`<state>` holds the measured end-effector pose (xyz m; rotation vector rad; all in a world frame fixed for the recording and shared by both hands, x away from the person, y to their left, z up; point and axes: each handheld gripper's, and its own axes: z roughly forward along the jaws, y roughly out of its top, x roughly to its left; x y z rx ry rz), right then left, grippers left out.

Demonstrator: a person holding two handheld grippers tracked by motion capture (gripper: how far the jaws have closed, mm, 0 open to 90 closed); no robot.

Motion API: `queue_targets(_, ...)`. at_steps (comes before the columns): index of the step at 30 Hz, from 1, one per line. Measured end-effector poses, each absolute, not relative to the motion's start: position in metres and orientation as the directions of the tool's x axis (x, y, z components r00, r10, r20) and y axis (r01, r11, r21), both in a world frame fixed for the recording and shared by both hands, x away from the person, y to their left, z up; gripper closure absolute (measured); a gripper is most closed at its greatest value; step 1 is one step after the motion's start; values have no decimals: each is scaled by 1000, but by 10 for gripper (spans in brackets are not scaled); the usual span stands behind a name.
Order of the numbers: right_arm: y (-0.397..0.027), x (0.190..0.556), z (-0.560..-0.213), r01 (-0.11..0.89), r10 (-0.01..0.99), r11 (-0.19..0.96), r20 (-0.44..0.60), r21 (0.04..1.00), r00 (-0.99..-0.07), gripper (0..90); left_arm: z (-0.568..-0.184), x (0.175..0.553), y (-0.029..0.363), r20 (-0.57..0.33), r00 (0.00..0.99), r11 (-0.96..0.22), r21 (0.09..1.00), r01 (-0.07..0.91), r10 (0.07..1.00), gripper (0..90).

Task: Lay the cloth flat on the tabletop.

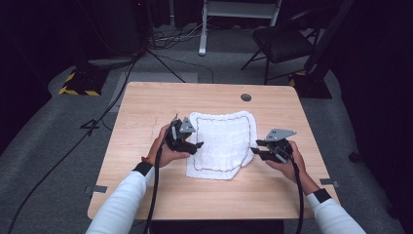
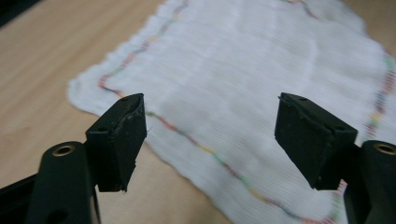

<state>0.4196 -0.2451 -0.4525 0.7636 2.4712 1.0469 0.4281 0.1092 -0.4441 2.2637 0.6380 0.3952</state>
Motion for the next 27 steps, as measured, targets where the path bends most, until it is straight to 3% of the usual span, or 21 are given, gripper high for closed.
queue_targets(5,-236,397,-466,294,497,629,-81,720,-864,557,-457,398,107,60,877,-644,703,302,476,250)
queue_targets(9,-234,397,-472,296,486,637,-73,712,-871,534,-468,388,107,40,889,-660,684,309,457,253)
queue_targets(13,-229,399,-479,280,462,653,-77,704,-884,512,-481,387,107,19,903,-696,645,316,428,355)
queue_targets(19,-224,407,-486,285,459,664,-76,691,-885,512,-487,392,107,-8,905,-695,638,331,424,390)
queue_targets(23,-221,410,-490,281,451,679,-84,678,-889,552,-490,395,109,-28,906,-687,641,341,423,405)
queue_targets(27,-225,413,-490,301,465,665,-63,683,-883,677,-491,396,112,-20,911,-690,647,326,411,459)
